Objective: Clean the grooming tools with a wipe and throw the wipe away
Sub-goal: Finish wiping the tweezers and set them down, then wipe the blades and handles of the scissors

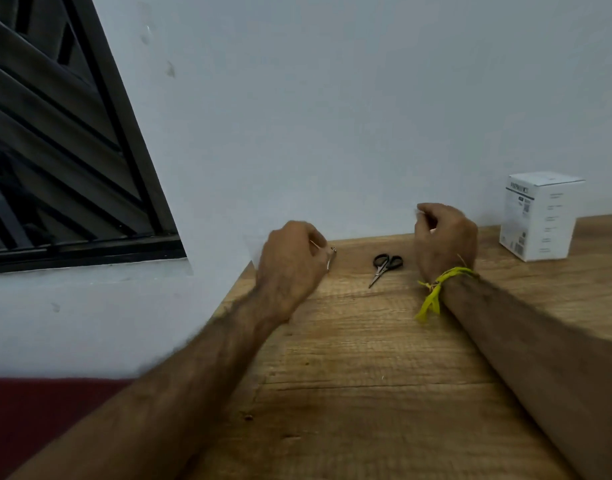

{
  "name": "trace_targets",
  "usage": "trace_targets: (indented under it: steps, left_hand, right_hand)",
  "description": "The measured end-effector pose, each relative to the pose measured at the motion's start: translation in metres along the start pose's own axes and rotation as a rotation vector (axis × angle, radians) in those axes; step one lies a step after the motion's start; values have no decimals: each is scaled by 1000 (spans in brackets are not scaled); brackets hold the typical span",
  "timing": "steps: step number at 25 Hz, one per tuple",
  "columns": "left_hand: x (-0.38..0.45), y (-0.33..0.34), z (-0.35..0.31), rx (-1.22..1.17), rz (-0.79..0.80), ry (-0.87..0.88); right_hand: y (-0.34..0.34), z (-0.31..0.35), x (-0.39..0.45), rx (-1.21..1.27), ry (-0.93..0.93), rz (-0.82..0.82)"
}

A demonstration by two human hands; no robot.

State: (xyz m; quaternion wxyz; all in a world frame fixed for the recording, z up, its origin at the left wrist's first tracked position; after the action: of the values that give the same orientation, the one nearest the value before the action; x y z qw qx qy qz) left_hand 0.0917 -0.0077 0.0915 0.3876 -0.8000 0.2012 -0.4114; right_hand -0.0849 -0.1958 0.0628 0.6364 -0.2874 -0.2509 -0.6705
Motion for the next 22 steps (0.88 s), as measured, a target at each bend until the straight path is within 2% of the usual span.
trace_targets:
  steps: [3, 8, 10, 13, 16, 19, 22]
  left_hand:
    - [-13, 37, -19, -10, 157, 62]
    - [26, 86, -42, -126, 340, 3]
    - [36, 107, -57, -46, 431, 137]
    - [39, 129, -79, 131, 638, 453]
    - [47, 130, -87, 292, 679, 584]
    - [53, 123, -78, 409, 630, 520]
    - [42, 114, -49, 296, 727, 280]
  right_hand:
    - [-13, -14, 7, -17, 69, -62]
    - [0, -5, 4, -43, -25, 61]
    - [2, -5, 5, -50, -45, 72]
    - [4, -7, 8, -68, -51, 81]
    - [7, -7, 7, -70, -60, 93]
    - [5, -10, 9, -65, -55, 73]
    - [5, -13, 9, -61, -36, 86]
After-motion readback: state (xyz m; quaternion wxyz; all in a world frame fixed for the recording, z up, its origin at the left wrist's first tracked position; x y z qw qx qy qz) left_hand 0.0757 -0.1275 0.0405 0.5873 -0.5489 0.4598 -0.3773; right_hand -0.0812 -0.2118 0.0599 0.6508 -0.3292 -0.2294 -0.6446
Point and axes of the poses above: each hand's wrist, its own x-axis towards the middle knuckle, its own y-axis out of the palm, z = x × y, the point moved 8 cm from there along x, towards the middle knuckle, and after that the axes turned 12 degrees about x, right-handed, at the moved point
